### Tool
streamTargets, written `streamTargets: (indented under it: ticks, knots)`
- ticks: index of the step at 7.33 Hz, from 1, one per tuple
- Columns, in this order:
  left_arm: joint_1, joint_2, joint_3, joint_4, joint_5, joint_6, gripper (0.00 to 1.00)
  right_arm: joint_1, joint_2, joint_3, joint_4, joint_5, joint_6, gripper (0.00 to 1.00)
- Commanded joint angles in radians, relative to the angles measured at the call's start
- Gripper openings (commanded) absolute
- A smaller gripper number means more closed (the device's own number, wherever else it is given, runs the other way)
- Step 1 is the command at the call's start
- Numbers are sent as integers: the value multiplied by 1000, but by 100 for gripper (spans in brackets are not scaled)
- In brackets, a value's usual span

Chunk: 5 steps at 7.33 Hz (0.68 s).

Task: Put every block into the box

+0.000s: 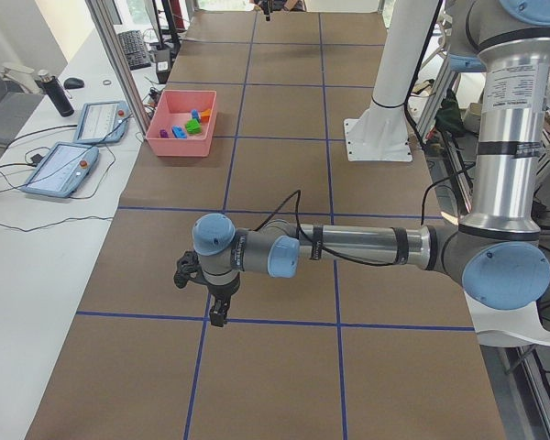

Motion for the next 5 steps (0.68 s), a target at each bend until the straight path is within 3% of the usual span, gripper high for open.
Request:
streamTargets:
  ticks: [1,5]
  knots:
    - [0,-1,-1,0,0,0,100,1,-17,-3,29,0,34,100]
    - [-1,1,-4,-29,-2,-2,100,2,-42,17,32,5,39,100]
